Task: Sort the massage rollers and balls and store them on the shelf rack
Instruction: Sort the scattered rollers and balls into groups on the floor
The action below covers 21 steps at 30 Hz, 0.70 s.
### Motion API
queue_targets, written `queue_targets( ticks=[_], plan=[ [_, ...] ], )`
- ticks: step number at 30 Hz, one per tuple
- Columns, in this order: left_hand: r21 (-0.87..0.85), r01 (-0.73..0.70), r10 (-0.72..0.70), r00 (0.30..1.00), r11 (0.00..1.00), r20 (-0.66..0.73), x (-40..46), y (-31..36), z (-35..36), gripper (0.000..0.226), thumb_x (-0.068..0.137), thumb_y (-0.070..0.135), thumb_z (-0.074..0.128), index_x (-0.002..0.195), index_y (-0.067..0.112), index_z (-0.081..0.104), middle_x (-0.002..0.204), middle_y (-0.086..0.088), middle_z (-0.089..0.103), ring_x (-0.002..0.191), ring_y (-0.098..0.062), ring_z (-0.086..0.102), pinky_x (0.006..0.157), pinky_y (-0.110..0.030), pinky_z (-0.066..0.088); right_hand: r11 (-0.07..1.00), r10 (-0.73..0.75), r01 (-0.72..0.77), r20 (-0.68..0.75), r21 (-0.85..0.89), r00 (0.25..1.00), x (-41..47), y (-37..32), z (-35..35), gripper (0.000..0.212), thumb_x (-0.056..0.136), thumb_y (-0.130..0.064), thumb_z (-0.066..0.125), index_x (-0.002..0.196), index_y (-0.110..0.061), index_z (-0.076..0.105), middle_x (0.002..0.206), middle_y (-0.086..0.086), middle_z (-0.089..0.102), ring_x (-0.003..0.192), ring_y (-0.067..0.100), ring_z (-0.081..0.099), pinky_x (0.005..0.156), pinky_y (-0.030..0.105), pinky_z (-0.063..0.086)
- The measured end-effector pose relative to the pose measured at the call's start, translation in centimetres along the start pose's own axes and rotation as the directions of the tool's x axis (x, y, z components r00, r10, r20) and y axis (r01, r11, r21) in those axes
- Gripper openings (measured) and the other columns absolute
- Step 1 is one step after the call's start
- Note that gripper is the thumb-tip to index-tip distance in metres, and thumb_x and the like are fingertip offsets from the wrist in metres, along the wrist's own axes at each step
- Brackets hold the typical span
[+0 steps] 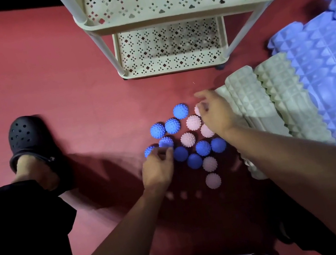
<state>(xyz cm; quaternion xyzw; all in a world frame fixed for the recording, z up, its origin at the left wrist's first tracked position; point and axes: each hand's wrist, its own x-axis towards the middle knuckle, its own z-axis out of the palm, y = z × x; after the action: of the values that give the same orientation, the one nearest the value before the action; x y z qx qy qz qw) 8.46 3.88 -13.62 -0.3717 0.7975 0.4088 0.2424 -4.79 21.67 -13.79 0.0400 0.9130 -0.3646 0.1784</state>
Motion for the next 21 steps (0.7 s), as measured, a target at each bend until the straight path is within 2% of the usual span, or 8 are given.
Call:
queue_targets(
  ticks=[3,5,8,10,13,16,19,21],
  plan=[
    [-0.034,-0.093,0.086,0.984,0.995,-0.154,0.1,0.3,-1.4,0.024,0.096,0.042,0.059,0.107,0.021,0.066,0.101,-0.009,0.073,0.095,-0.035,0.068,0.088,-0.045,0.053,0.997,0.046,-0.058,-0.196,-0.056,0.98,-3.2,1.8,-1.8,0.026,0.094,-0.014,0.053,0.114,-0.02,0.068,0.108,0.002,0.072,0.095,0.024,0.068,0.091,0.037,0.054],
    [-0.108,-0.118,0.099,0.981,0.987,-0.165,0.3,0.3,-1.8,0.022,0.097,0.033,0.061,0.111,0.017,0.065,0.106,-0.011,0.069,0.097,-0.035,0.066,0.092,-0.048,0.05,0.994,0.029,-0.045,-0.16,-0.098,0.987,-6.0,2.8,-2.0,0.025,0.092,-0.015,0.053,0.111,-0.021,0.069,0.101,0.005,0.072,0.091,0.03,0.067,0.087,0.043,0.054],
    [-0.06,-0.134,0.12,0.974,0.989,-0.19,0.4,0.3,-1.8,0.028,0.095,0.022,0.064,0.119,0.008,0.062,0.117,-0.015,0.06,0.111,-0.034,0.058,0.104,-0.047,0.042,0.981,0.022,-0.044,-0.115,-0.19,0.993,-9.3,4.1,-0.7,0.033,0.086,-0.011,0.06,0.119,-0.01,0.068,0.114,0.013,0.07,0.109,0.035,0.063,0.099,0.042,0.046],
    [-0.026,-0.111,0.106,0.981,0.993,-0.161,0.3,0.2,-1.7,0.034,0.093,0.023,0.068,0.123,0.009,0.06,0.123,-0.017,0.057,0.119,-0.035,0.052,0.109,-0.044,0.037,0.982,0.131,-0.136,-0.042,-0.13,0.99,-10.8,4.4,0.7,0.04,0.087,-0.006,0.064,0.126,-0.001,0.063,0.124,0.018,0.065,0.119,0.036,0.058,0.105,0.04,0.04],
    [0.015,-0.079,0.08,0.993,0.997,-0.088,0.5,0.1,-1.7,0.043,0.092,0.026,0.069,0.131,0.013,0.057,0.133,-0.016,0.051,0.127,-0.035,0.045,0.113,-0.042,0.033,0.984,0.174,-0.175,-0.029,-0.019,0.984,-11.9,4.6,1.8,0.04,0.084,0.001,0.067,0.123,0.004,0.063,0.121,0.022,0.064,0.116,0.037,0.058,0.104,0.041,0.042],
    [-0.114,-0.048,0.041,0.997,0.992,-0.059,0.9,-0.1,-2.1,0.038,0.094,0.016,0.065,0.131,0.014,0.057,0.134,-0.015,0.049,0.122,-0.033,0.053,0.109,-0.047,0.042,0.981,0.192,-0.191,-0.006,0.043,0.981,-11.5,5.0,1.6,0.043,0.083,0.0,0.07,0.125,0.001,0.063,0.122,0.018,0.065,0.116,0.034,0.058,0.104,0.035,0.04],
    [-0.222,-0.026,0.017,0.999,0.975,-0.04,0.9,-0.2,-2.9,0.029,0.096,0.011,0.062,0.123,0.017,0.058,0.128,-0.016,0.059,0.104,-0.033,0.064,0.097,-0.051,0.052,0.982,0.183,-0.187,0.073,0.038,0.98,-10.7,5.9,0.7,0.044,0.084,-0.001,0.07,0.128,0.0,0.061,0.126,0.014,0.064,0.116,0.03,0.059,0.103,0.031,0.041],
    [-0.236,-0.037,0.025,0.998,0.971,-0.055,1.1,-0.4,-3.6,0.022,0.098,0.011,0.059,0.118,0.021,0.058,0.12,-0.013,0.067,0.096,-0.04,0.067,0.091,-0.052,0.055,0.979,0.194,-0.2,0.098,0.049,0.976,-10.2,6.3,0.1,0.045,0.086,-0.002,0.068,0.13,-0.002,0.059,0.129,0.012,0.061,0.117,0.029,0.06,0.105,0.033,0.044]
  ],
)
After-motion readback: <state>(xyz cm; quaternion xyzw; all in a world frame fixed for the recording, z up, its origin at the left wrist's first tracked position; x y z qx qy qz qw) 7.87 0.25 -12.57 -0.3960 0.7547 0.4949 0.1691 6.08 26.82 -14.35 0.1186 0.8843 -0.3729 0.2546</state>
